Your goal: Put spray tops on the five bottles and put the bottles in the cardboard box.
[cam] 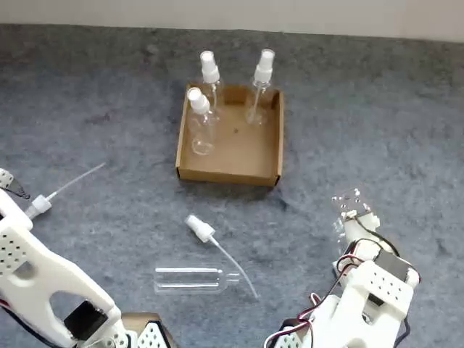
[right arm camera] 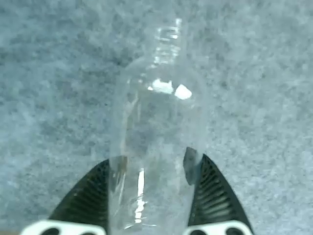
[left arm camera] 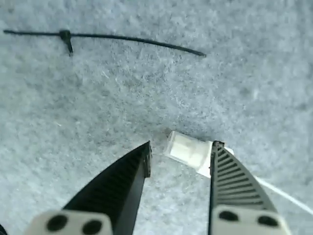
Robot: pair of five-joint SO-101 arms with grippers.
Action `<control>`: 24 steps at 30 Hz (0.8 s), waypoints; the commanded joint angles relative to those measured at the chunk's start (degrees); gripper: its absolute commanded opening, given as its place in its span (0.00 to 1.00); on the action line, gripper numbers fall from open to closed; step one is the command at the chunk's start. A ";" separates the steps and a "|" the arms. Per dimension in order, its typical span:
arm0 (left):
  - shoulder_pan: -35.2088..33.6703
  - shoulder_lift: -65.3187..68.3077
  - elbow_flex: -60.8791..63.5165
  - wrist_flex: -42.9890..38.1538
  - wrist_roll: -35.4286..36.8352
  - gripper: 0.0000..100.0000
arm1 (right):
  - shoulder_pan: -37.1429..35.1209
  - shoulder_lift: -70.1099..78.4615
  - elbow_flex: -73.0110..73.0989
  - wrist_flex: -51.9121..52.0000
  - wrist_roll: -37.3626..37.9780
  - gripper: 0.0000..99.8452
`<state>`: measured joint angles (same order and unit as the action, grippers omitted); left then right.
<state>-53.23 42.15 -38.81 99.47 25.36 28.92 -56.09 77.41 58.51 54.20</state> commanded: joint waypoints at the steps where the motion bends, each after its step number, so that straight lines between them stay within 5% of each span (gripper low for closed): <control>1: 0.40 -0.48 -1.01 1.14 7.30 0.15 | -0.48 -1.63 -1.36 1.10 0.44 0.01; 10: 5.85 -0.48 9.80 0.97 10.11 0.15 | -0.48 -1.63 -1.10 1.19 0.44 0.01; 24: 18.42 -0.31 9.98 0.62 15.82 0.15 | -0.48 -1.63 -1.36 1.10 0.44 0.01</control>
<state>-42.07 42.51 -28.70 99.82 41.45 28.92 -56.09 77.41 59.21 54.20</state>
